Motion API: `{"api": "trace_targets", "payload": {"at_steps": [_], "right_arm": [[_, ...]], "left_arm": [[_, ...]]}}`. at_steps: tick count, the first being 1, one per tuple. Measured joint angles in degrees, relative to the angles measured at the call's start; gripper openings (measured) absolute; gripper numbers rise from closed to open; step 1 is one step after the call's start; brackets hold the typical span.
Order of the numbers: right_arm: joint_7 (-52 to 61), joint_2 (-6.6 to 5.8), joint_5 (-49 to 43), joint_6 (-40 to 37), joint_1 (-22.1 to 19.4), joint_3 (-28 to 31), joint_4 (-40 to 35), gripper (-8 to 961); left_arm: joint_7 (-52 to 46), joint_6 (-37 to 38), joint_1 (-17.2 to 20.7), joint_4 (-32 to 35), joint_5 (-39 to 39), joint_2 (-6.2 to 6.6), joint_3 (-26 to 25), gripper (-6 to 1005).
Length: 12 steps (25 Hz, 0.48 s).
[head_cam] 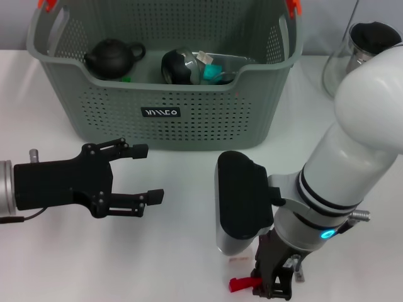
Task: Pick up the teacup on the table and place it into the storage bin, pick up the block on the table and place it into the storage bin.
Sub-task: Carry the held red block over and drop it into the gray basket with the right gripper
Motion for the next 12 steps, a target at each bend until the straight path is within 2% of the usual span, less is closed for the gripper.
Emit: {"api": "trace_targets", "payload": {"at_steps": [5, 12], "right_arm": [[1.0, -0.29, -1.1, -2.5, -0.9, 1.6, -1.4, 207], [0.6, -0.34, -3.7, -7.4, -4.7, 7.6, -9.0, 229]], "left_arm": [[0.0, 0.4, 0.2, 0.3, 0.4, 0.09, -1.4, 919], [0.7, 0.6, 1.3, 0.7, 0.5, 0.17, -2.9, 920]]}}
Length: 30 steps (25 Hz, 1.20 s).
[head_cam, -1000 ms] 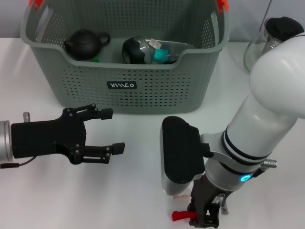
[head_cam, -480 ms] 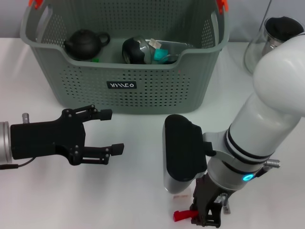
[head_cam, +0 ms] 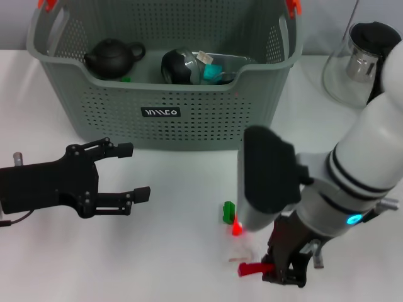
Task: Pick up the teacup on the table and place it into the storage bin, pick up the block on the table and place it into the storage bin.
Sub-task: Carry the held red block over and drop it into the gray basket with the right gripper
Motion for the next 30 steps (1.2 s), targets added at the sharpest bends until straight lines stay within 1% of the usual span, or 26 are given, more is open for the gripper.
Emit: {"api": "trace_targets", "payload": {"at_steps": [4, 10, 12, 13, 20, 22, 23, 24, 27, 30], "right_arm": [[-1.6, -0.04, 0.3, -3.2, -1.0, 6.6, -5.6, 241], [-2.3, -0.05, 0.4, -5.6, 0.3, 16.4, -11.2, 259], [-2.6, -0.05, 0.4, -5.7, 1.0, 19.1, -12.7, 266], [-2.8, -0.06, 0.4, -5.7, 1.4, 20.2, -13.4, 269], [-3.0, -0.01, 0.5, -5.3, 6.0, 27.5, -18.3, 290], [-3.2, 0.03, 0.3, -3.6, 7.1, 28.7, -18.3, 296], [-4.2, 0.04, 0.2, 0.5, 7.4, 29.0, -18.0, 299], [-4.2, 0.04, 0.2, 0.5, 7.4, 29.0, -18.0, 302], [-6.2, 0.08, 0.1, 9.9, 6.7, 28.5, -16.2, 312], [-6.8, 0.08, 0.0, 22.5, 6.5, 27.3, -11.4, 321]], "left_arm": [[0.0, 0.0, 0.1, 0.1, 0.4, 0.01, -0.2, 920], [0.1, -0.2, 0.2, 0.5, 1.8, 0.23, -2.4, 919], [0.1, -0.2, 0.2, 0.6, 2.1, 0.29, -3.3, 919], [0.1, -0.1, 0.2, 0.8, 2.7, 0.44, -4.8, 919], [0.2, -0.2, 0.3, 1.0, 2.9, 0.67, -6.7, 920], [0.5, -0.4, 0.4, 0.9, 2.9, 0.69, -6.7, 919], [0.8, -0.5, 0.4, 0.8, 2.9, 0.66, -6.7, 919], [0.9, -0.5, 0.5, 0.8, 2.9, 0.6, -6.7, 919], [1.4, -0.6, 0.5, 0.4, 2.9, 0.51, -6.5, 920], [1.5, -0.5, 0.2, 0.1, 2.9, 0.56, -6.5, 920]]}}
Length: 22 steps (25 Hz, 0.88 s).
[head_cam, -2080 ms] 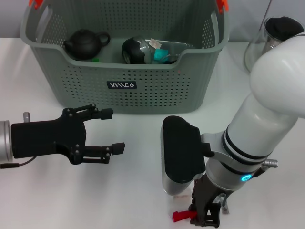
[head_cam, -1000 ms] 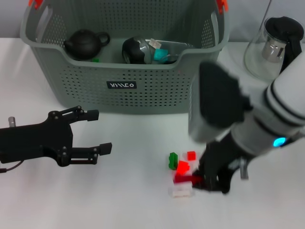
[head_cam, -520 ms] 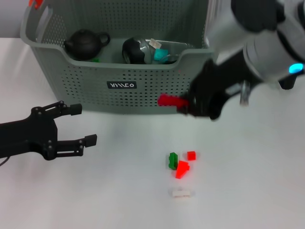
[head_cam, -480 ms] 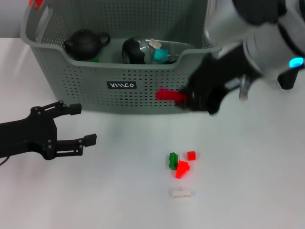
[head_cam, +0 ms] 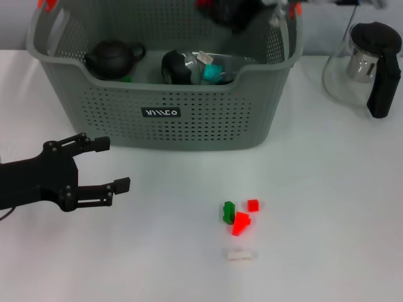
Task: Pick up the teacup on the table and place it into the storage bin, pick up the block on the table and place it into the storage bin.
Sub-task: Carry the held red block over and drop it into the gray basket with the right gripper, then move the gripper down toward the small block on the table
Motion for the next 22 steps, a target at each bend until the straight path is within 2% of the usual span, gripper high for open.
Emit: {"api": "trace_targets", "payload": {"at_steps": [3, 6, 12, 17, 22], "right_arm": [[0.1, -0.02, -0.8, 9.0, 0.1, -0.9, 4.1, 330], [0.8, 0.06, -2.3, 14.0, 0.4, -1.7, 7.4, 339], [2.6, -0.08, -2.6, 15.6, 1.2, -0.9, 11.4, 358], [2.9, -0.05, -2.6, 15.6, 0.2, -0.7, 10.0, 373], [3.1, -0.09, 1.2, 11.3, -3.6, -0.3, 2.8, 600]], "left_arm": [[-0.3, 0.4, -0.4, -0.1, -0.1, 0.03, 0.2, 920], [-0.4, 0.5, -0.5, -0.2, -0.2, 0.04, 0.2, 920], [-1.0, 0.7, -0.8, -0.2, -0.3, 0.15, 0.2, 919], [-1.0, 0.9, -1.2, -0.2, -0.1, 0.25, 0.2, 919], [-1.0, 1.1, -1.2, -0.2, 0.0, 0.31, 0.2, 920]]}}
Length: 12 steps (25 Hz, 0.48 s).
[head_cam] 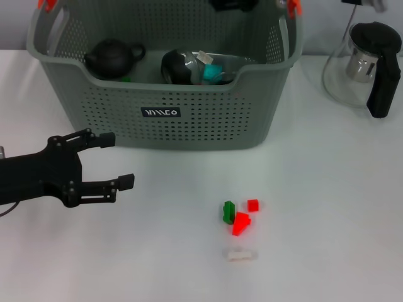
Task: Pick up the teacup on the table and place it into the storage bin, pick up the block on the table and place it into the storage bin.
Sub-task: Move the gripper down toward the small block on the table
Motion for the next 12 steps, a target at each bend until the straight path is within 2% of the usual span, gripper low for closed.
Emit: {"api": "trace_targets", "payload": {"at_steps": [3, 6, 8, 9, 10, 12], "right_arm": [[0.0, -0.03, 1.4, -5.8, -3.0, 0.1, -6.2, 718], [0.0, -0.03, 2.8, -15.0, -4.6, 0.0, -10.5, 836], [0.1, -0.04, 3.7, -22.5, -4.8, 0.3, -11.7, 872], [0.4, -0.04, 3.9, -29.6, -4.6, 0.3, -12.0, 889], [0.4, -0.04, 3.9, -29.6, -4.6, 0.3, -12.0, 907], [1.1, 0.0, 3.6, -35.6, -4.4, -0.6, -12.0, 924]], "left_arm": [[0.2, 0.1, 0.0, 0.0, 0.0, 0.01, 0.0, 920], [0.3, 0.2, 0.0, 0.0, 0.0, 0.01, 0.0, 919], [0.3, 0.2, 0.1, -0.1, 0.0, 0.0, 0.0, 919], [0.3, 0.2, 0.1, -0.1, 0.0, -0.02, 0.0, 920], [0.3, 0.2, 0.1, -0.1, 0.0, -0.03, 0.0, 920], [0.4, 0.2, 0.1, -0.1, 0.0, -0.04, 0.0, 920]]}}
